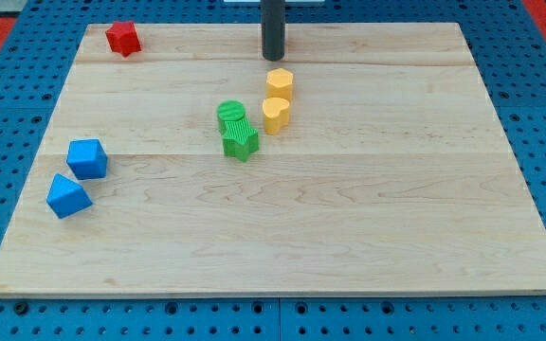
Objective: Push the blue triangle towards the green star
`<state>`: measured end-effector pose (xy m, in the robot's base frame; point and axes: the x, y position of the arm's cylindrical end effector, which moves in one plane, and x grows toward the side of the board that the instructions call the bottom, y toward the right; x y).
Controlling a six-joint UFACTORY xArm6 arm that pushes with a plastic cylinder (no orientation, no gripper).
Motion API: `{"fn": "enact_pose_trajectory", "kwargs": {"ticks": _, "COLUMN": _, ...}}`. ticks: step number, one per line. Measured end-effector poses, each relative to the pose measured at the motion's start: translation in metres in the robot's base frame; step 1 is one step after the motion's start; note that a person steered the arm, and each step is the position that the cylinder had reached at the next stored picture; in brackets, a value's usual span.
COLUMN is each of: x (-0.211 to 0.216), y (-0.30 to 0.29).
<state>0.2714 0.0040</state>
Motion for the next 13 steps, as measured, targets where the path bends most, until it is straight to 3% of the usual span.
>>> {"fn": "enact_pose_trajectory", "kwargs": {"ticks": 1, "x": 0.038, "y": 0.005}}
{"fn": "enact_pose_trajectory", "kwargs": {"ticks": 2, "x": 0.039, "y": -0.061}}
{"fn": "enact_pose_trajectory", "kwargs": {"ticks": 5, "x": 0.162, "y": -0.27}}
{"fn": "enact_pose_trajectory", "kwargs": {"ticks": 7, "x": 0.265, "y": -0.24}}
{"fn": "enact_pose_trajectory", "kwargs": {"ticks": 8, "x": 0.267, "y": -0.195}}
{"fn": "enact_pose_trajectory", "kwargs": {"ticks": 11, "x": 0.236, "y": -0.204}}
{"fn": "enact_pose_trajectory", "kwargs": {"ticks": 13, "x": 0.218, "y": -0.167}}
